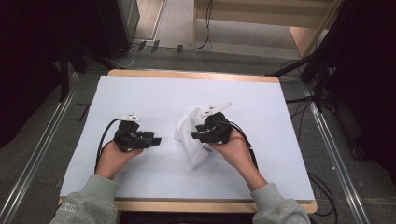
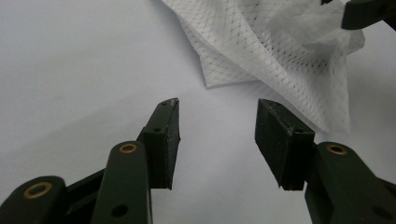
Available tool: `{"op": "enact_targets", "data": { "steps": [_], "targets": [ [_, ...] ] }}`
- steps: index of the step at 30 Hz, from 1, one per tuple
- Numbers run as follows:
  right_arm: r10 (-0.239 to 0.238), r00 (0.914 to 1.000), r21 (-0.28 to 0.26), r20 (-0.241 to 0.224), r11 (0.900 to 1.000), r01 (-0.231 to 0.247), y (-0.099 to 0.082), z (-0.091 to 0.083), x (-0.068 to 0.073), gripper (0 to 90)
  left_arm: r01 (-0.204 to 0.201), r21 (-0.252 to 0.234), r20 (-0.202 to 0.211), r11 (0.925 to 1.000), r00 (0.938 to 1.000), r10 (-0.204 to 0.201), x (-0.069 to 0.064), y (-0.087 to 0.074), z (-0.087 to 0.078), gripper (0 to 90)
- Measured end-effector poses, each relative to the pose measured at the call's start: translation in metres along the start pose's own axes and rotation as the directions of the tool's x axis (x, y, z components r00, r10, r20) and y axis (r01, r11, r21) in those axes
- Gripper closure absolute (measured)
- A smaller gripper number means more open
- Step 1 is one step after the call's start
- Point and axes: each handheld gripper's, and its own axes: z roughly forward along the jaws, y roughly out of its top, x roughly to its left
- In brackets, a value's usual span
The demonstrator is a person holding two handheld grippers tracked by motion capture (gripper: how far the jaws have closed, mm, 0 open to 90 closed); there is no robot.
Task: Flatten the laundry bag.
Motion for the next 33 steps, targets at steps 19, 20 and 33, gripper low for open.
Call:
{"op": "enact_targets", "data": {
  "steps": [19,20,33],
  "targets": [
    [0.024,0.9969,0.097,0.075,0.9948,-0.031,-0.004,0.081,-0.006,48.5,0.003,0.000,-0.006,1.0000,1.0000,-0.003,0.002,-0.002,-0.002,51.4],
    [0.012,0.9951,0.092,0.098,0.9955,-0.021,-0.004,0.082,-0.003,52.9,0.003,0.000,-0.006,1.0000,1.0000,-0.003,0.002,-0.002,-0.002,51.4],
    [0.017,0.9959,0.057,0.089,0.9981,-0.022,0.001,0.068,-0.004,90.0,0.003,0.002,0.002,1.0000,1.0000,-0.003,0.002,-0.001,0.001,52.3]
  ]
}}
